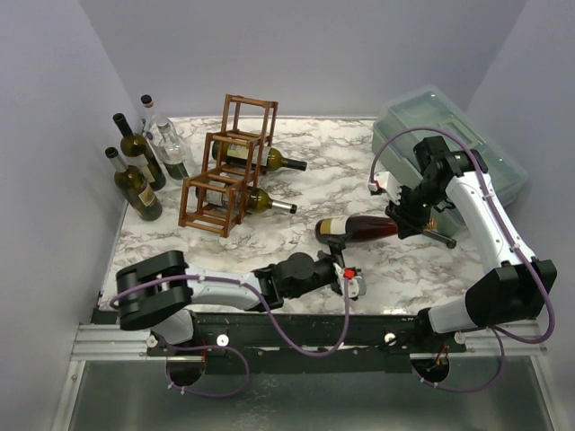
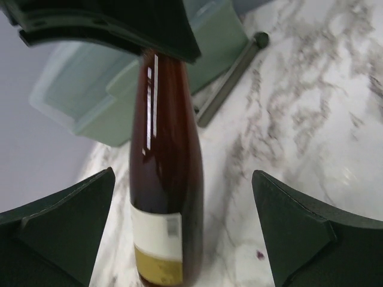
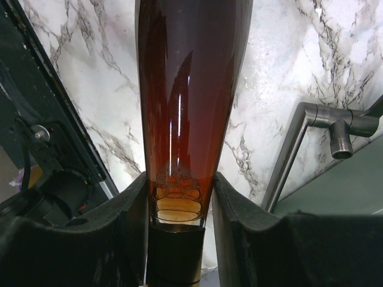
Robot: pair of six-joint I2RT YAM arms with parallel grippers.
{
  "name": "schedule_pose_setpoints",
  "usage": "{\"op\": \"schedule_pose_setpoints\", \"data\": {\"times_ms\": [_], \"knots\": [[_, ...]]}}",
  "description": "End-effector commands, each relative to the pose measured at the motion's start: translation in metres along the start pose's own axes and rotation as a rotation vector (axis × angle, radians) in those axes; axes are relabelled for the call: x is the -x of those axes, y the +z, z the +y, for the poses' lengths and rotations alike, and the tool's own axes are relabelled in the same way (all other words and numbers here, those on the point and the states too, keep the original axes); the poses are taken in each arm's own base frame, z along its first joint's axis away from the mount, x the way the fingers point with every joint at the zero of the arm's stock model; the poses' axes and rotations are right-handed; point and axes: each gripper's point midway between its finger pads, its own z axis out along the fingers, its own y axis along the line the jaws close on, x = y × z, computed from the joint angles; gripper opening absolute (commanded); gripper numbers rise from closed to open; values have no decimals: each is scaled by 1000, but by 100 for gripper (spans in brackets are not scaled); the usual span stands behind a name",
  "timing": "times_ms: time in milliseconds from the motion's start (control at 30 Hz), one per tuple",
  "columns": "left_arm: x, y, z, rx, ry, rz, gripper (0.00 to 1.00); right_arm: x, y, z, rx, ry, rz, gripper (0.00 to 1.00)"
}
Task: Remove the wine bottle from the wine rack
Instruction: Place the wine bottle at the center of the board.
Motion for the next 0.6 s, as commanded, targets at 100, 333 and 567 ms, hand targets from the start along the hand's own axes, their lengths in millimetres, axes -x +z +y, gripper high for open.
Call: {"op": "schedule_pose_setpoints", "data": {"times_ms": [100, 333, 567], "knots": [[23, 42, 50, 190, 22, -140, 98, 44, -34, 5, -72, -115, -202, 0], [14, 60, 41, 120, -50, -168, 99, 44, -29, 10, -49, -112, -204, 0], [17, 76, 22, 6, -78, -223, 98, 43, -23, 13, -29, -111, -190, 0]]}}
